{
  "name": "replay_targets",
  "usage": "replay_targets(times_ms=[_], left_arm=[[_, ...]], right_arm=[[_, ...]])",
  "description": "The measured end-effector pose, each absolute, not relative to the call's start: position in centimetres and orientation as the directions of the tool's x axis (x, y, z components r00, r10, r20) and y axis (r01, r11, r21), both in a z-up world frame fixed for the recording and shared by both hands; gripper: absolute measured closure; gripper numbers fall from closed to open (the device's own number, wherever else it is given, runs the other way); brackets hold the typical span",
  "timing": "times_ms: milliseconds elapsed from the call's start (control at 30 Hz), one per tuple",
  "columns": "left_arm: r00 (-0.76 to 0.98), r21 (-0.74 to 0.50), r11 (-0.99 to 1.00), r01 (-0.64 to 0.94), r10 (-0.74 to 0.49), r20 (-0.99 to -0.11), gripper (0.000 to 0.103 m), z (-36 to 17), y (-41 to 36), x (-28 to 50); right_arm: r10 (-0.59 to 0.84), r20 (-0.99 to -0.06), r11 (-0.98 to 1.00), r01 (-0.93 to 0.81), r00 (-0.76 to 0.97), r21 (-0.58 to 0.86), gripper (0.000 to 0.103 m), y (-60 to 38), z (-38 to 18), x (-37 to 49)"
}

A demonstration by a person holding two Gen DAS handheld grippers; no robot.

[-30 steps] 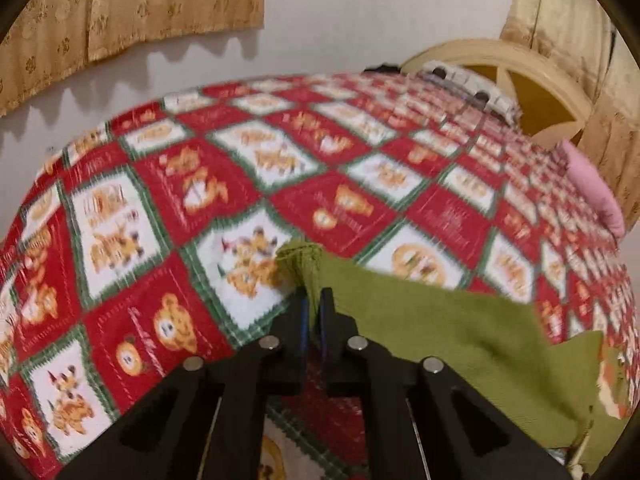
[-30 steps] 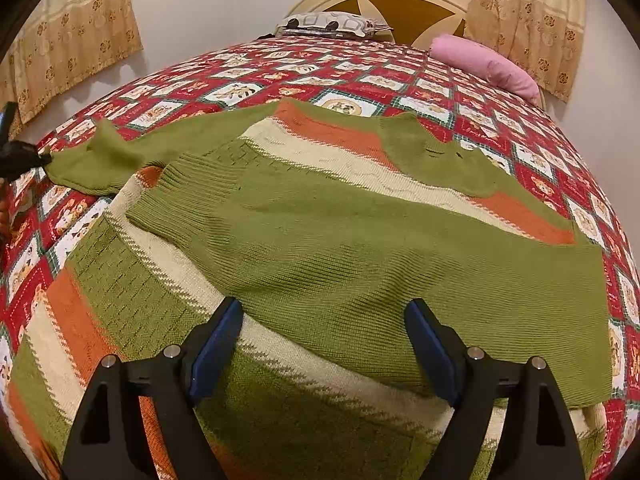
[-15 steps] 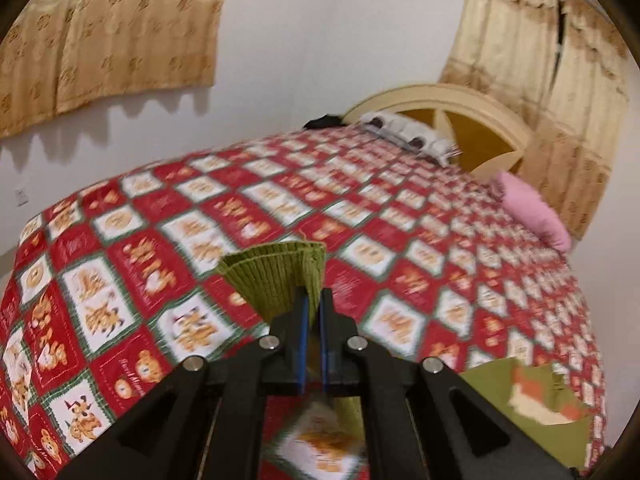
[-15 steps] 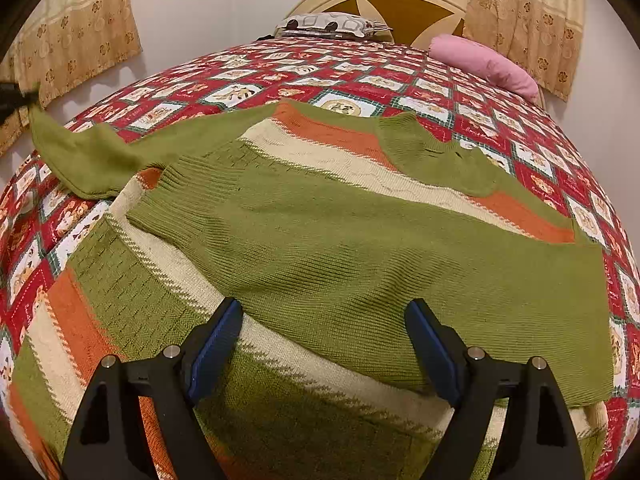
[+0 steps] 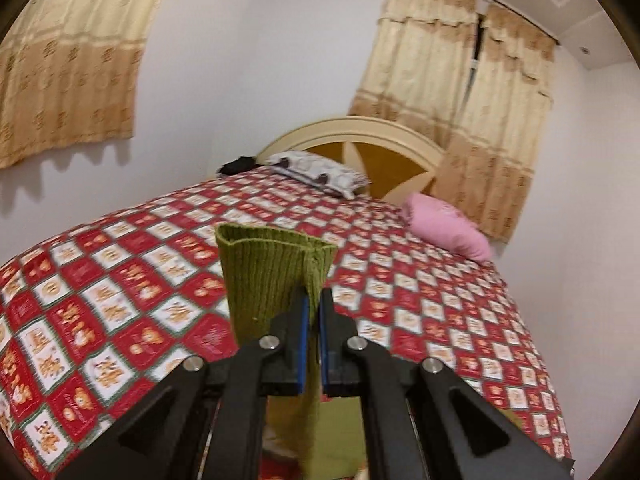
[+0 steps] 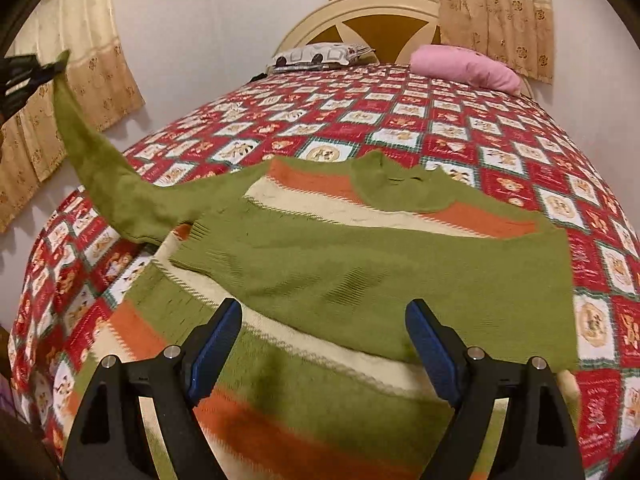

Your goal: Fold small clothes

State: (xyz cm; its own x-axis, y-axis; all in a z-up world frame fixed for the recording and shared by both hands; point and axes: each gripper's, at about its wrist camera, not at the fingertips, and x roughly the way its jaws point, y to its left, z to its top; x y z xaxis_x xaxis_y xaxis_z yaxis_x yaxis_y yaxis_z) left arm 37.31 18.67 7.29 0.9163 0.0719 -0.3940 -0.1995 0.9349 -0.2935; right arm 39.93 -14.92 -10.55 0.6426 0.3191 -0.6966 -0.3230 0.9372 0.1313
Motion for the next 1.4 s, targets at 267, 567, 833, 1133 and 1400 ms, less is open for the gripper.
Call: replay_targets(times_ms=[267,567,833,1133,1400], left_arm=[[0.932,-0.281,0.959,-0.044,-0.062,-0.358,0.098,8.8,10.6,38.8],[0.894,-0.206,0.970,0.127,-0.202,-0.400,0.098,5.0,-2.4,39.9],[0.778,-0.059,0.980,0.189,-0.186,-0.600,0.091,-4.5,-13.6,43.2],[0.823,0.062,0.977,0.206,-0.139,-0.550,0.026,-4.3,-10.8,39.1],[0.793,0.157,0.984,-0.088,0.165,-0.586,0.022,-7.8,2.8,40.1]], right_arm=[[0.319,-0.704,0.942,-0.291,0.635,0.164,0.019,-18.1,-11.0,37.4],[0.326,-0.732,0.941,-0.278,0.598,0.192,0.019,-20.3,-13.1,33.7],[0.266,-0.750,0.951,-0.292,0.606,0.101,0.019,-20.3,-15.2,30.8],[0.291,-0.747,0.948,-0.286,0.597,0.140,0.018,-20.9,-15.6,31.2],[0.405,-0.703,0.914,-0.268,0.585,0.303,0.018,-23.5,-14.1,31.4]])
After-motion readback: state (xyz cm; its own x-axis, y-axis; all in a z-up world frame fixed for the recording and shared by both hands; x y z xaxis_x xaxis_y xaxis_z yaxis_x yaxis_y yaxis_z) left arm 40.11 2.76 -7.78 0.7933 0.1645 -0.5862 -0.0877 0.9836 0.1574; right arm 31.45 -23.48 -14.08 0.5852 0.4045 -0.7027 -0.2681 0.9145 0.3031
